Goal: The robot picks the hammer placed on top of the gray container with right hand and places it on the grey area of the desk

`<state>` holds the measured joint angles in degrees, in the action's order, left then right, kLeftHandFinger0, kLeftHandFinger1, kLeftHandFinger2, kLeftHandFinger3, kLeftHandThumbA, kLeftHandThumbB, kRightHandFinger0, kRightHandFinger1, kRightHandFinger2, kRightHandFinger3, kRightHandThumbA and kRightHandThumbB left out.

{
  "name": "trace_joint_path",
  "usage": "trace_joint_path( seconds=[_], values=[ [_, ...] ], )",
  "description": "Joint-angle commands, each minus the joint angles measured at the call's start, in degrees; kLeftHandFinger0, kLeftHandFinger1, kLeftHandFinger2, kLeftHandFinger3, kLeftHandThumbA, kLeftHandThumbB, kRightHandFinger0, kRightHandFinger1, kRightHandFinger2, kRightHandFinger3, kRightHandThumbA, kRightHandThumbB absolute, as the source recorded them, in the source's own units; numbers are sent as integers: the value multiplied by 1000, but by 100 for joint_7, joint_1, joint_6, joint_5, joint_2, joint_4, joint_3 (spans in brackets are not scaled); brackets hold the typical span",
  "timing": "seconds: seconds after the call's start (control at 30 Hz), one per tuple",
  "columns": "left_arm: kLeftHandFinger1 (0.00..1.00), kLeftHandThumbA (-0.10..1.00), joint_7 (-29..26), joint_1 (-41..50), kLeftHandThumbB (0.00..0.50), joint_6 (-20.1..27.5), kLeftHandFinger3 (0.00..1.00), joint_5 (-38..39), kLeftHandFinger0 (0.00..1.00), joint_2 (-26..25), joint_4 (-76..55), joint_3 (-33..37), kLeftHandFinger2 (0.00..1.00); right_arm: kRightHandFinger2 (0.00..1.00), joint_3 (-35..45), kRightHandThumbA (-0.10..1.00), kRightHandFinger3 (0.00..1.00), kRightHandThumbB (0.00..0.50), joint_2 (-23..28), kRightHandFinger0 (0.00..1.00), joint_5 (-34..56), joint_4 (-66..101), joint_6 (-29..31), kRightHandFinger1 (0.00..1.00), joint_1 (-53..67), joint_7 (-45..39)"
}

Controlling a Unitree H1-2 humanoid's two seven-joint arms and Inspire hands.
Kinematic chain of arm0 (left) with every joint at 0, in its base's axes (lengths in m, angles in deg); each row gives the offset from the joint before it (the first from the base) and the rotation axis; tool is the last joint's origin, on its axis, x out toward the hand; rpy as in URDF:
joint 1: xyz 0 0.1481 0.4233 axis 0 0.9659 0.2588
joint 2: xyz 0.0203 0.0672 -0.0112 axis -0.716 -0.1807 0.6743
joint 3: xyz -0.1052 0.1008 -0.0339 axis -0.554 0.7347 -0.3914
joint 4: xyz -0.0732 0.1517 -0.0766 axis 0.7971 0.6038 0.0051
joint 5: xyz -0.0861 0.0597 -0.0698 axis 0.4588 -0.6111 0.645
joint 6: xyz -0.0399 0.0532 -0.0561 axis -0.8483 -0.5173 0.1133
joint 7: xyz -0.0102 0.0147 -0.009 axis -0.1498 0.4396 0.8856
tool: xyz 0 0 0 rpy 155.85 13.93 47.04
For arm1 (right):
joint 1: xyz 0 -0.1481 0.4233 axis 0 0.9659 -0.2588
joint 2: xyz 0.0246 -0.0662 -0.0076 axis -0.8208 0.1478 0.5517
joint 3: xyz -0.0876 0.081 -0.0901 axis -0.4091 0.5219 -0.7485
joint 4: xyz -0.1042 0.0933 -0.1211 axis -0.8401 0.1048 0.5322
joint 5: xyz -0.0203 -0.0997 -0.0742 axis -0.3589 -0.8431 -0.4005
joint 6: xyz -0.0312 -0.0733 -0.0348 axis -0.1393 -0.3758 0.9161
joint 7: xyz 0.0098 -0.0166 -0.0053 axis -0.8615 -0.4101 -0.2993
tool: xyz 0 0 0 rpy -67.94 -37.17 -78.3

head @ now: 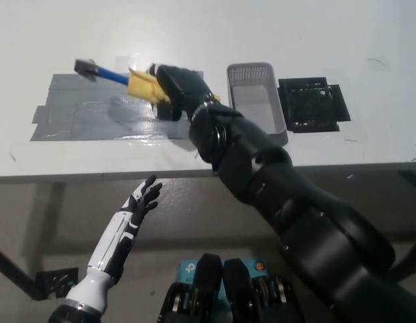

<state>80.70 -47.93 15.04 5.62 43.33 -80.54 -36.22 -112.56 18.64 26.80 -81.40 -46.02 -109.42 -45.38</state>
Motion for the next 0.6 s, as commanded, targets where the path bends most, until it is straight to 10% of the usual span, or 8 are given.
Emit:
trace_joint_path(
  seconds=[0.0,0.2,0.57],
  values=[
    [1000,1000,95,-110,212,162,1000,-87,1000,-88,-113,38,1000,727,-70,-100,622,180,-16,0,-73,99,5,368,-191,358],
    [1000,1000,133,-139,217,141,1000,-107,1000,-102,-152,51,1000,883,-124,-100,860,146,36,27,-94,68,-162,462,-75,255],
    [1000,1000,193,-242,228,102,1000,-118,1000,-130,-148,85,1000,926,-144,10,936,122,133,116,-63,35,-419,576,-100,-283]
  ],
)
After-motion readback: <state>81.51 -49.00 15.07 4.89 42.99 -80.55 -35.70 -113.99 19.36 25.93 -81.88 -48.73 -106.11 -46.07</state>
